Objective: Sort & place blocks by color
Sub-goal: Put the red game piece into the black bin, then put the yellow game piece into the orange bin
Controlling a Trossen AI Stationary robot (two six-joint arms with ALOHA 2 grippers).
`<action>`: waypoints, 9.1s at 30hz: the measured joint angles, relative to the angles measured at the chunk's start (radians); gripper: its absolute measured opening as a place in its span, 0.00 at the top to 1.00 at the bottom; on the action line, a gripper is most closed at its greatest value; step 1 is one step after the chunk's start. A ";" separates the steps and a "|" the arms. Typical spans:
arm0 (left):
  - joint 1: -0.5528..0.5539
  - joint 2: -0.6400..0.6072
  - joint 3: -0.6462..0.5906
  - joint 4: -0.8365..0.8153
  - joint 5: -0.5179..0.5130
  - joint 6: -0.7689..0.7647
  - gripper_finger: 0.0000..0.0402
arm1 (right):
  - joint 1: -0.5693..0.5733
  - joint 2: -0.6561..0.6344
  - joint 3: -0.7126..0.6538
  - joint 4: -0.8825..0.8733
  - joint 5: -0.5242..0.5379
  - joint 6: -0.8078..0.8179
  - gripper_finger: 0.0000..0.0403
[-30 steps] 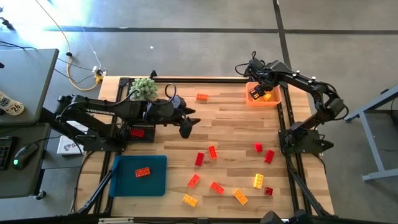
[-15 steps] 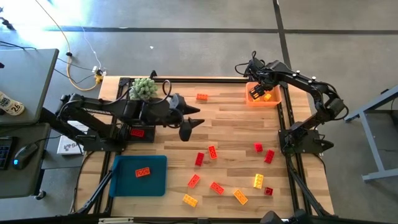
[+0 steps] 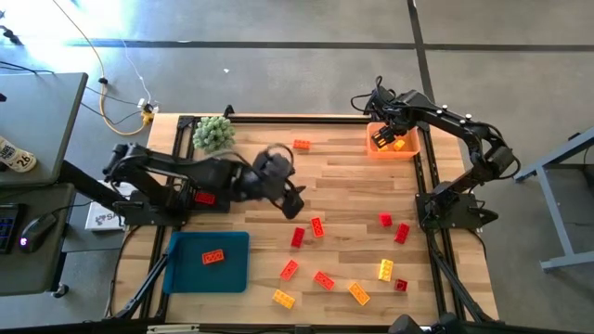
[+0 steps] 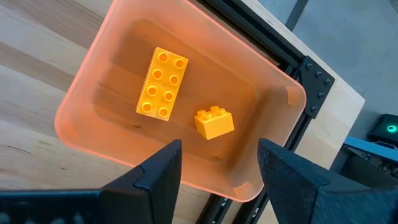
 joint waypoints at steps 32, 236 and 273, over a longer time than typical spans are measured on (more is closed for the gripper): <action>-0.129 0.385 0.000 -0.042 -0.038 -0.405 0.40 | 0.000 0.000 0.000 0.025 -0.036 0.008 0.51; 0.163 -0.251 -0.623 -0.258 0.157 -0.150 0.54 | 1.136 0.000 0.000 0.050 -0.341 0.796 0.51; 0.164 -0.251 -0.623 -0.079 0.219 -0.151 0.54 | 1.547 0.347 0.000 0.613 -0.421 1.242 0.51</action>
